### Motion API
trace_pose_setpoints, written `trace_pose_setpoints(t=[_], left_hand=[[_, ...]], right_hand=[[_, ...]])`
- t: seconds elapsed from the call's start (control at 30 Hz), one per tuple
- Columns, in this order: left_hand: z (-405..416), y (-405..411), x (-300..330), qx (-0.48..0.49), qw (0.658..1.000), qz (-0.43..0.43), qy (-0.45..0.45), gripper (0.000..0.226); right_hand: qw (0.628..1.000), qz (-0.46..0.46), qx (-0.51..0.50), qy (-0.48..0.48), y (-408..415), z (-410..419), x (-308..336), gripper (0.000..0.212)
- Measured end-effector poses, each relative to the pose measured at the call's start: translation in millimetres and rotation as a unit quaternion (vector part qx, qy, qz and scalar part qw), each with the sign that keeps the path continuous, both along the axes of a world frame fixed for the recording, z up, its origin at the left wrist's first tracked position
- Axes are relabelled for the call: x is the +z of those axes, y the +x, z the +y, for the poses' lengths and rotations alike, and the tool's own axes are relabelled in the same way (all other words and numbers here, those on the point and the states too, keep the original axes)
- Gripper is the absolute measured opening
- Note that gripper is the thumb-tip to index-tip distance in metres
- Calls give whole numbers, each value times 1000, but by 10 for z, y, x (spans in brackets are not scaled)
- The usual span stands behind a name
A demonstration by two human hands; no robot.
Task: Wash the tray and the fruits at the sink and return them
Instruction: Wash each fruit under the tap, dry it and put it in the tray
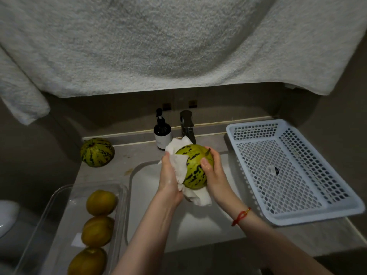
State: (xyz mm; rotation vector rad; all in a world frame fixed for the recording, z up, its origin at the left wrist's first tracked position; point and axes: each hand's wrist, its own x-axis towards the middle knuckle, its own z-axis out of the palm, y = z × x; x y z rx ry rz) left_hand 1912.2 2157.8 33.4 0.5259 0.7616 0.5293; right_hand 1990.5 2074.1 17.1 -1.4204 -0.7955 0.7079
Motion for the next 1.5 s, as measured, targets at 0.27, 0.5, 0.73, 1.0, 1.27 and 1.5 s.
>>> trace_pose_setpoints(t=[0.27, 0.5, 0.73, 1.0, 1.27, 1.5], left_hand=[[-43, 38, 129, 9, 996, 72, 56, 61], [-19, 20, 146, -47, 996, 71, 11, 60], [-45, -97, 53, -22, 991, 133, -7, 60], [-195, 128, 57, 124, 977, 40, 167, 29], [-205, 94, 66, 52, 986, 36, 156, 56], [-58, -71, -27, -101, 993, -66, 6, 68]], right_hand=[[999, -12, 43, -26, 90, -12, 170, 78], [993, 81, 4, 83, -56, -86, -43, 62], [975, -207, 81, 8, 194, -127, 28, 90], [992, 118, -45, 20, -70, 1, 3, 79], [994, 85, -61, -4, -16, -24, 66, 81], [907, -408, 82, -63, 245, -171, 239, 84]])
